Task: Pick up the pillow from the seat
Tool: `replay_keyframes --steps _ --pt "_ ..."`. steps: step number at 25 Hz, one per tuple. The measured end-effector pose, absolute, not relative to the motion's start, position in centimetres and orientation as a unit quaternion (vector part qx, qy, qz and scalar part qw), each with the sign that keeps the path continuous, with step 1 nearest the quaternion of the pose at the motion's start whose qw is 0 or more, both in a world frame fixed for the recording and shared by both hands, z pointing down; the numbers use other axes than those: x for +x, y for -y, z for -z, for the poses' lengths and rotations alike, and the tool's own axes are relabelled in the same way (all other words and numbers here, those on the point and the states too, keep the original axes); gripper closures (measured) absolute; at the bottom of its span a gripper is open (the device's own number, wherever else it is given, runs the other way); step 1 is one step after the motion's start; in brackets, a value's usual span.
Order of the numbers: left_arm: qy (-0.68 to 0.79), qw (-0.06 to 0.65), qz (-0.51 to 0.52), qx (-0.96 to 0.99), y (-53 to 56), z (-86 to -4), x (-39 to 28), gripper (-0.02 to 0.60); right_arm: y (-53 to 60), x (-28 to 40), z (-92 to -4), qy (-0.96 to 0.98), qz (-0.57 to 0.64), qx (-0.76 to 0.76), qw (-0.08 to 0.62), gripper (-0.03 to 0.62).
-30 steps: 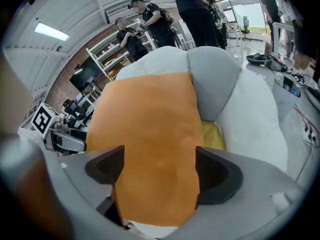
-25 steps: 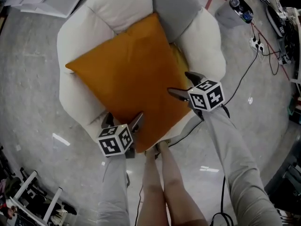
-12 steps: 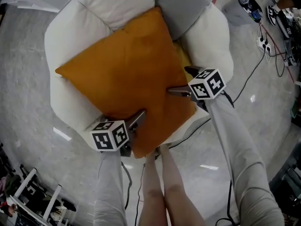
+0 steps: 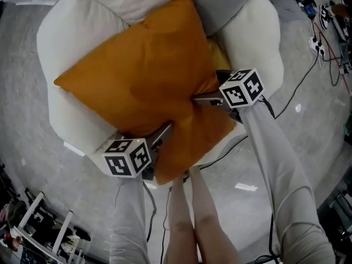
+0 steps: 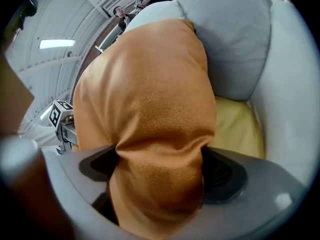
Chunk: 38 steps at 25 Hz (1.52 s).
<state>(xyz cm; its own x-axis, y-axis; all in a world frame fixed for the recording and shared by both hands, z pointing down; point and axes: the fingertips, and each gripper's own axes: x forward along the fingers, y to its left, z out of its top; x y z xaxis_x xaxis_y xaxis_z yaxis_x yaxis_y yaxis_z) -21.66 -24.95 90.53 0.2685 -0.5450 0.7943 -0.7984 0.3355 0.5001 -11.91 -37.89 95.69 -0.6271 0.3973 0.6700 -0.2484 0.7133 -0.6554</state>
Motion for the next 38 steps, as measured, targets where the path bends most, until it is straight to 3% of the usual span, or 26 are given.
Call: replay_keyframes --steps 6,14,38 --pt "0.591 0.558 -0.122 0.569 24.9 -90.0 -21.2 0.113 37.1 -12.0 -94.8 0.828 -0.371 -0.031 0.420 0.216" --pt "0.579 0.561 -0.114 0.581 24.5 -87.6 -20.3 0.204 36.4 -11.3 -92.2 0.833 -0.350 0.003 0.428 0.313" --pt "0.549 0.518 -0.096 0.649 22.7 -69.0 -16.0 0.209 34.1 -5.3 -71.7 0.854 -0.316 0.086 0.405 0.327"
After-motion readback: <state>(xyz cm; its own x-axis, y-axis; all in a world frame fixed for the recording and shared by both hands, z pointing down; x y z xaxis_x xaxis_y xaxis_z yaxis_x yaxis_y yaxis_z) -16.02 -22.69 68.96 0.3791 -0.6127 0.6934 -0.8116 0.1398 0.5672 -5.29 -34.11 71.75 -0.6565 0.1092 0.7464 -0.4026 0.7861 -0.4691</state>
